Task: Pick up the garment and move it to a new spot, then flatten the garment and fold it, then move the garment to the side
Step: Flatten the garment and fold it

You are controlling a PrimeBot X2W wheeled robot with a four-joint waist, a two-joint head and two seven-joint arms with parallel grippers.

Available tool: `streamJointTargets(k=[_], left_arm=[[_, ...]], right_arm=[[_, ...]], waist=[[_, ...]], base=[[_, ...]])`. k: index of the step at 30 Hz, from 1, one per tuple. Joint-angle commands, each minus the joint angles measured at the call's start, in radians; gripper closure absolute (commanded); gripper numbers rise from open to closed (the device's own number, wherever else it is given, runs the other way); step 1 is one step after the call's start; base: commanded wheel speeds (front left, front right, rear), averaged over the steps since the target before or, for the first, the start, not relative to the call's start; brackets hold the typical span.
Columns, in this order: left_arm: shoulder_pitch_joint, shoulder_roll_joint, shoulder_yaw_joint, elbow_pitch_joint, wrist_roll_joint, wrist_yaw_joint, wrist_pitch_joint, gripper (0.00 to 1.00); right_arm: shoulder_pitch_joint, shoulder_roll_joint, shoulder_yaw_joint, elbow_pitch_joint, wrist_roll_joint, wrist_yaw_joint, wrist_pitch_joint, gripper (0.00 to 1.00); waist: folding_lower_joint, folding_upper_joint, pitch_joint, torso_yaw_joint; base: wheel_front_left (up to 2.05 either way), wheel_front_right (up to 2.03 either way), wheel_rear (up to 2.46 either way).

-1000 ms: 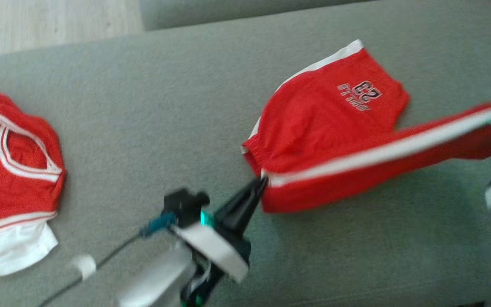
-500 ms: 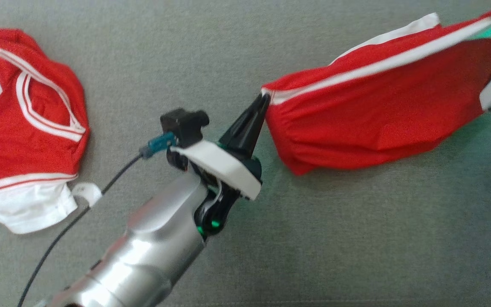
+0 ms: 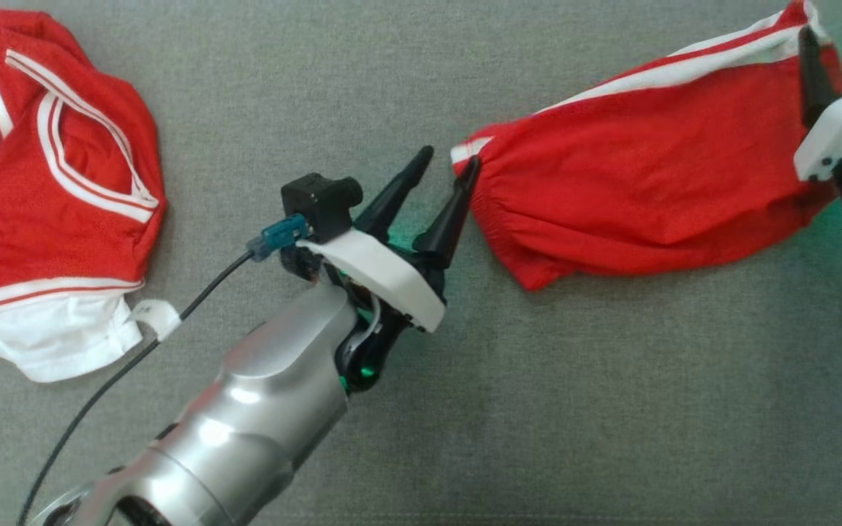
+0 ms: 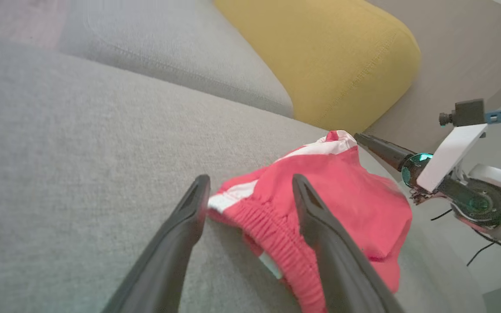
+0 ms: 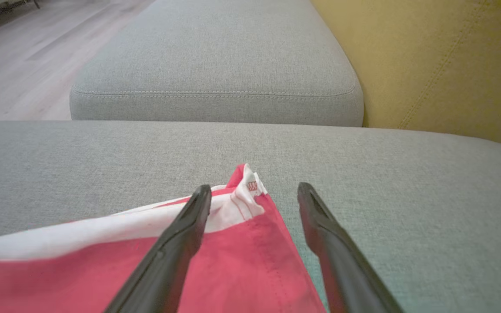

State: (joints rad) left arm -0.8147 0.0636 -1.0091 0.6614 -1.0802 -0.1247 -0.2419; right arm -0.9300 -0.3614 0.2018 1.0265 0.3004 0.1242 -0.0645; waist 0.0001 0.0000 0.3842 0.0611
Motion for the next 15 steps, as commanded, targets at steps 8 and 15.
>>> streamJointTargets(k=[8,15], left_arm=[[0.221,0.041,0.352,-0.301,0.423,0.123,-0.019,0.00],[0.456,0.027,0.523,-0.526,0.693,0.175,-0.020,0.00]], right_arm=[[0.087,-0.068,0.084,-0.007,0.160,0.007,0.006,0.00],[0.145,-0.152,0.086,0.036,0.282,0.007,0.054,0.00]], waist=[[-0.0001,0.0000,-0.056,0.013],[-0.0001,0.0000,-0.059,0.085]], base=[[0.00,0.00,0.00],[0.00,0.00,0.00]])
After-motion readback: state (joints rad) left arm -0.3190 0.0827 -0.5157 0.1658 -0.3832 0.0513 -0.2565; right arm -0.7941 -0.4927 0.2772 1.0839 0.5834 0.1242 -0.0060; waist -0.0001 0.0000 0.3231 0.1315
